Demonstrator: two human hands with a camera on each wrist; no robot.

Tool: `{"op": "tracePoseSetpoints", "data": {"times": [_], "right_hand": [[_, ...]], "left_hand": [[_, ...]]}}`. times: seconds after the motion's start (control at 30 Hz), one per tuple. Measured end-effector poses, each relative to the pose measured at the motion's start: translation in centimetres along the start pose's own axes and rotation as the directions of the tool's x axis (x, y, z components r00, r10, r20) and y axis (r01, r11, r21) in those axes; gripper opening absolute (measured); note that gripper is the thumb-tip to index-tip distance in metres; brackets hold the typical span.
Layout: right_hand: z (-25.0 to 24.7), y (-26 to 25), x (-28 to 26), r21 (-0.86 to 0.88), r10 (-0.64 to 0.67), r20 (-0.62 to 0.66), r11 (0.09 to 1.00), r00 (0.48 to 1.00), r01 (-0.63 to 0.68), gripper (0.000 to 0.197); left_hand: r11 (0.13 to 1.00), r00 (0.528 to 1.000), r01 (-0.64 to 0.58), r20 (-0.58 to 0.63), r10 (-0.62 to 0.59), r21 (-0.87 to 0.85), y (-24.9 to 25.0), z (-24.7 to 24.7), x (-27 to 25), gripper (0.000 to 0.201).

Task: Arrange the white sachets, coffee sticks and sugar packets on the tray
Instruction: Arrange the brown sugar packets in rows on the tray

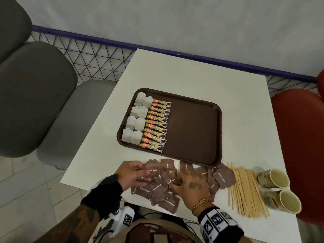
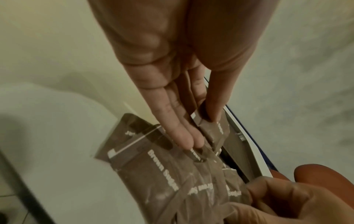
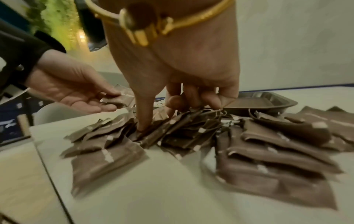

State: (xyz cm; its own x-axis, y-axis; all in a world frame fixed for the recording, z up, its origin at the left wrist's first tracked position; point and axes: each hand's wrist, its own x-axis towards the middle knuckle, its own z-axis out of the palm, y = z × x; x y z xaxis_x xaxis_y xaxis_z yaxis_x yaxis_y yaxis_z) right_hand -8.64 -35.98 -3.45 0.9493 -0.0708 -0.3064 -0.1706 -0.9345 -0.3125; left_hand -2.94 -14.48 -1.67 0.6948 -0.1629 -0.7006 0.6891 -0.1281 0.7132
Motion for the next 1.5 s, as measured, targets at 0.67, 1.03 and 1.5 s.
{"op": "tracePoseSetpoints", "data": {"times": [0.67, 1.03, 1.5], "right_hand": [[-4.5, -5.4, 0.6, 0.987, 0.267, 0.116, 0.078, 0.957, -0.142, 0.027], [-5.1, -4.1, 3.0, 0.961, 0.180, 0.278, -0.045, 0.944, -0.274, 0.006], [-1.9, -1.3, 3.2, 0.352, -0.206, 0.414, 0.935, 0.886, 0.053, 0.031]], "left_hand": [[0.951, 0.928, -0.294, 0.268, 0.260, 0.095, 5.8, -2.0, 1.8, 0.012], [0.936, 0.918, -0.306, 0.316, 0.241, 0.174, 7.0, 0.2, 3.1, 0.014], [0.970, 0.976, -0.217, 0.034, 0.215, 0.104, 5.2, -0.1, 4.0, 0.032]]}}
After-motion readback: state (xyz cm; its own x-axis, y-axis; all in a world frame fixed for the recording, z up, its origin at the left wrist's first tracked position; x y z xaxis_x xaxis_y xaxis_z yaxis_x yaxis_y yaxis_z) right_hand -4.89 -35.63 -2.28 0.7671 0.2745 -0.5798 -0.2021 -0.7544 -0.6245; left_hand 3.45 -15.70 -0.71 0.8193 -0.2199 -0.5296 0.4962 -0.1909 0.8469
